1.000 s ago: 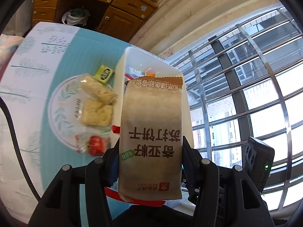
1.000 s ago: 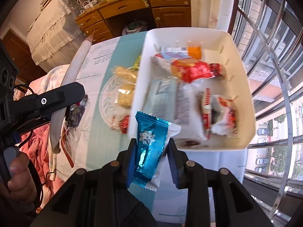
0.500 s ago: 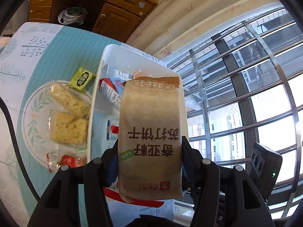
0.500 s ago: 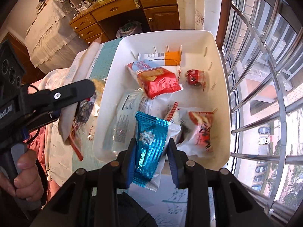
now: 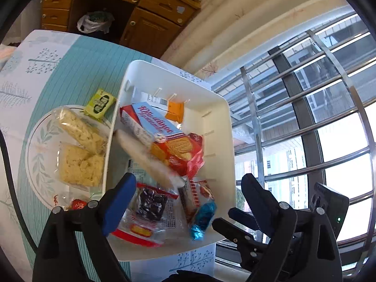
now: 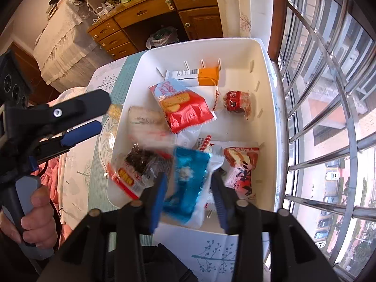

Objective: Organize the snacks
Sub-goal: 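Open both tools to drop the snacks into the tray, then withdraw both open tools from the tray toward the plate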

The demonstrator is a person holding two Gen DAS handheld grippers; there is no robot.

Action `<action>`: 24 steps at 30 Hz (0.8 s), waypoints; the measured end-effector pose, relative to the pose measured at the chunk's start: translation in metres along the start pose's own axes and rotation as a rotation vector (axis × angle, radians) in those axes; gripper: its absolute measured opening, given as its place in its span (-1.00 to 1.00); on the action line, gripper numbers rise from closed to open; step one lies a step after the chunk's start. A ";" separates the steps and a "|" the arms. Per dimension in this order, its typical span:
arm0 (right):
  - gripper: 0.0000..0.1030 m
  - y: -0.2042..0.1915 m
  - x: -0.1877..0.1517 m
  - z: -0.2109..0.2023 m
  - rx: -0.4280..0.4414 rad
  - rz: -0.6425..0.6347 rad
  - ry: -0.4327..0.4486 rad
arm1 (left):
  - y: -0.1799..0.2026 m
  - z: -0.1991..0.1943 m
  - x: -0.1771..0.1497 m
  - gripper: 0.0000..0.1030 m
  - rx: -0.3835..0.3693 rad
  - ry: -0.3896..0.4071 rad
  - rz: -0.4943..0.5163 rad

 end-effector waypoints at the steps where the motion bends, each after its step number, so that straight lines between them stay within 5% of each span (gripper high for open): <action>1: -0.06 0.000 -0.001 -0.001 0.004 0.003 0.001 | -0.002 0.000 -0.001 0.75 -0.001 -0.001 -0.009; 24: -0.01 -0.052 -0.020 -0.006 -0.008 0.007 0.024 | -0.061 -0.047 -0.049 0.76 -0.052 -0.027 -0.104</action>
Point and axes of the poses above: each gripper's, at about its wrist camera, not at the fingertips, and z roughly the way its jaws point, y to its right, x to its top, the point moved 5 cm from there along z, roughly the way its jaws point, and after that the axes turned 8 degrees about -y, right-handed, at the moved point
